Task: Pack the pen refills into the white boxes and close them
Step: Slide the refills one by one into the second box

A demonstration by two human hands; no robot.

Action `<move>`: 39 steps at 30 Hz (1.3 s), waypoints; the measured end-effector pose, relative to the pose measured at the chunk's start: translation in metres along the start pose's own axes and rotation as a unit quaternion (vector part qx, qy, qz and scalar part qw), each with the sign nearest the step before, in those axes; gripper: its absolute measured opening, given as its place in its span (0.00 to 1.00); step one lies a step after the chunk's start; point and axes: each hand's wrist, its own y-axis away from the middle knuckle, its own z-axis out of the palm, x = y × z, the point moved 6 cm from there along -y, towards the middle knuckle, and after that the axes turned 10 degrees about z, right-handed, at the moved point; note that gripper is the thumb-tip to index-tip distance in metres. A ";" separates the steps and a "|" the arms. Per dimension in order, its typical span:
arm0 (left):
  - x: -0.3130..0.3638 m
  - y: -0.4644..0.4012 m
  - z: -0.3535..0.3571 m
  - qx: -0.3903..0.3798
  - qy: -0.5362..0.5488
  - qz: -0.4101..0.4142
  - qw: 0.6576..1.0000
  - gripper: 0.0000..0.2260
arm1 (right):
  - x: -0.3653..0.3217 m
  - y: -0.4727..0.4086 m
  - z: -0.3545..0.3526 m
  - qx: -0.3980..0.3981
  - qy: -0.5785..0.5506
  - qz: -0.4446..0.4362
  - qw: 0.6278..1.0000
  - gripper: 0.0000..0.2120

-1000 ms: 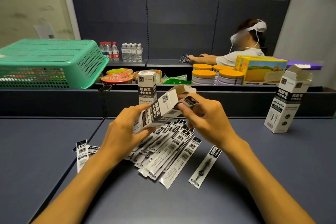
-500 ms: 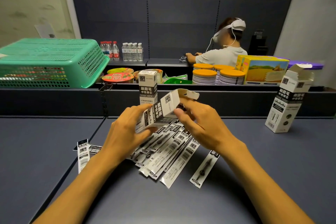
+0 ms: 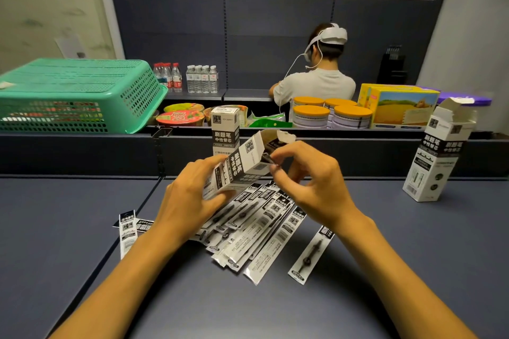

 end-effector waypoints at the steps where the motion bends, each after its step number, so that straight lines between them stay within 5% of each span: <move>1: 0.000 0.000 0.000 0.000 0.001 0.001 1.000 0.31 | 0.002 0.000 0.002 -0.014 -0.016 0.022 1.000 0.06; 6: 0.000 0.000 0.002 -0.006 0.000 0.001 1.000 0.31 | 0.007 0.001 0.009 -0.069 -0.094 0.103 0.988 0.10; 17: 0.004 -0.001 0.002 -0.015 -0.018 0.025 0.999 0.32 | 0.014 0.003 0.030 -0.169 0.032 0.137 0.976 0.29; 22: 0.000 -0.002 -0.002 0.006 0.000 0.007 1.000 0.31 | 0.009 0.002 0.020 -0.106 0.027 0.100 0.989 0.23; 27: -0.001 -0.001 0.000 -0.007 -0.006 0.007 1.000 0.31 | 0.012 0.004 0.024 -0.136 0.048 0.109 0.983 0.27; 33: -0.005 0.000 -0.001 0.003 -0.003 0.002 1.000 0.33 | 0.011 -0.003 -0.006 0.013 -0.027 0.083 0.996 0.14; 39: -0.003 0.000 0.001 -0.001 0.000 0.001 1.000 0.33 | 0.017 -0.002 -0.002 0.002 -0.026 0.108 0.994 0.21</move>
